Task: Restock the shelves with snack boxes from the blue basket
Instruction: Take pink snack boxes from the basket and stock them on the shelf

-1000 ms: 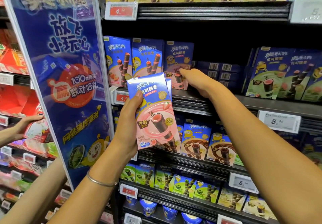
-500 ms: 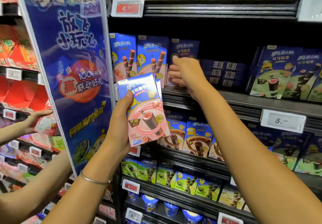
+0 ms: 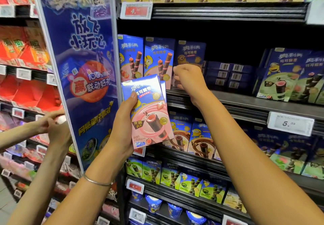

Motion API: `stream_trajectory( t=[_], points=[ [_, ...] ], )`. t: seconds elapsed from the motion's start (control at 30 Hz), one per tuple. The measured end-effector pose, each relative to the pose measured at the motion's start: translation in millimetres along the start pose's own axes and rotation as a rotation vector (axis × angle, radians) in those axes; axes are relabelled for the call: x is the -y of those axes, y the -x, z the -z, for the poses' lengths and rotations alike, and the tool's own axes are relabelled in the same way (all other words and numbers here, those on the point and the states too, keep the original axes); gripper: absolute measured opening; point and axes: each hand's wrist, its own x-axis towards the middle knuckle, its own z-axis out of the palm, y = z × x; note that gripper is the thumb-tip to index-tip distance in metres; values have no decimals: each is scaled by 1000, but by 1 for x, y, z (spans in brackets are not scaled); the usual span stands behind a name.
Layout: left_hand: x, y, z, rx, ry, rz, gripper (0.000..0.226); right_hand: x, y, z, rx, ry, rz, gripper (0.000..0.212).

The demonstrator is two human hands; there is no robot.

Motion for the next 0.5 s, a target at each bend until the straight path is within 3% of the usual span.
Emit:
stream_trajectory(
  t=[0.27,0.37,0.5],
  points=[
    [1,-3,-3,2,2,-5,37,3,11,1,114,15,42,19],
    [3,-5,-4,9,16,-1,38,3,18,7,23,92,49,32],
    [5,-5,-7,32,45,15,39,3,50,18,21,-12,97,17]
  ],
)
